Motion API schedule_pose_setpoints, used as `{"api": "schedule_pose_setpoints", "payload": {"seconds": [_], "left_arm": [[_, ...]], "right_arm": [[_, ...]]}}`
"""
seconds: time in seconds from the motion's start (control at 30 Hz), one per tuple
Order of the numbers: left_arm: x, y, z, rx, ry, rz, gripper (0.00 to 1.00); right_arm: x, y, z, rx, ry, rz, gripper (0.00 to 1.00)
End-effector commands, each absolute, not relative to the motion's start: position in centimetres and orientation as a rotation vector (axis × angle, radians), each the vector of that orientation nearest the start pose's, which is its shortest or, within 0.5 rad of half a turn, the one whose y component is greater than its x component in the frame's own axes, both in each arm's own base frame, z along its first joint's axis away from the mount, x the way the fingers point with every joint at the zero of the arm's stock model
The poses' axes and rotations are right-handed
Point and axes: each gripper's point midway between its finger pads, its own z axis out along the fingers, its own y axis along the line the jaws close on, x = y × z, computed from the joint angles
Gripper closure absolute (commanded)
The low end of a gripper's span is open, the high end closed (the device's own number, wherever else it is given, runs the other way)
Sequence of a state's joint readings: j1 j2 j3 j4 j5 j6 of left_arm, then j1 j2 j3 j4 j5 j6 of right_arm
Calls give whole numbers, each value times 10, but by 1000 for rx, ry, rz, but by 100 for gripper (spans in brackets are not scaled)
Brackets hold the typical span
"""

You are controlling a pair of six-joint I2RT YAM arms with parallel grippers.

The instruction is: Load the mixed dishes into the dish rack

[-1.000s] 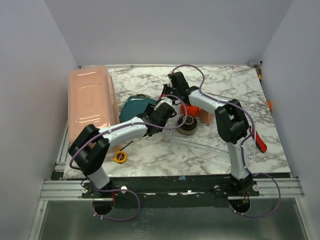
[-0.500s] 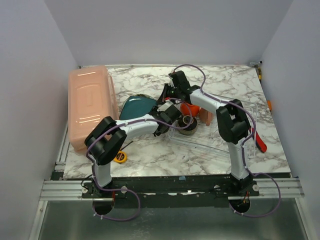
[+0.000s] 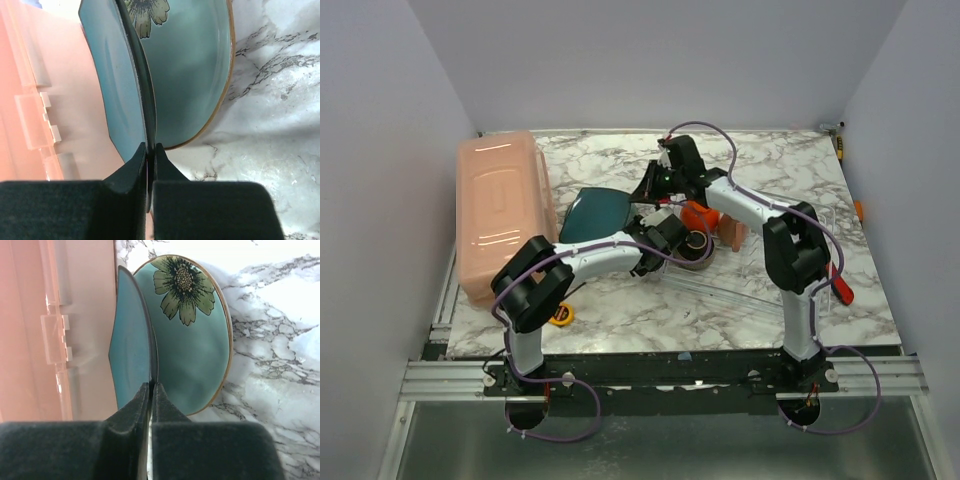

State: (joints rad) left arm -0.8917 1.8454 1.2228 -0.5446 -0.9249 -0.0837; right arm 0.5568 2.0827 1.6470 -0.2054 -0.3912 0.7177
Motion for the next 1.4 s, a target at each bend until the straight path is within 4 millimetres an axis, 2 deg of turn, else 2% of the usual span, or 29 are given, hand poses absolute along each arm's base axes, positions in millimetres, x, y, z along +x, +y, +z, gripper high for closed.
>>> {"api": "schedule_pose_setpoints", "payload": {"seconds": [0.0,0.07,0.1,0.17,0.3,0.4,0.57,0.7,0.8,1.0,1.2,1.23,1.27,1.37], "left_arm": [[336,-199,118,590,2123,718,100],[335,-199,126,575,2113,701,100],[334,-199,129,569,2110,691,100],[333,-200,133,558,2104,673,100],[331,-204,137,558,2100,647,100],[330,-207,136,568,2095,649,100],[329,-208,133,577,2099,650,100],[327,-206,133,575,2094,637,100],[326,-207,135,584,2085,623,100],[324,-211,137,593,2082,605,100],[321,-210,145,588,2074,597,100],[320,-210,149,582,2071,591,98],[318,-209,152,574,2070,586,92],[313,-204,166,540,2072,559,67]], "right_arm": [[413,364,163,-97,2364,1168,89],[409,359,163,-88,2361,1187,60],[404,360,161,-92,2364,1210,49],[396,364,157,-93,2374,1277,36],[387,377,148,-77,2361,1429,30],[381,388,140,-74,2363,1519,29],[373,412,131,-88,2383,1567,28],[377,416,118,-39,2420,1534,29],[377,420,105,-46,2457,1536,32],[374,432,109,-114,2434,1511,44],[373,438,124,-144,2375,1582,92],[373,437,126,-151,2363,1585,98],[373,437,131,-155,2345,1582,100],[375,434,143,-174,2302,1554,100]]}}
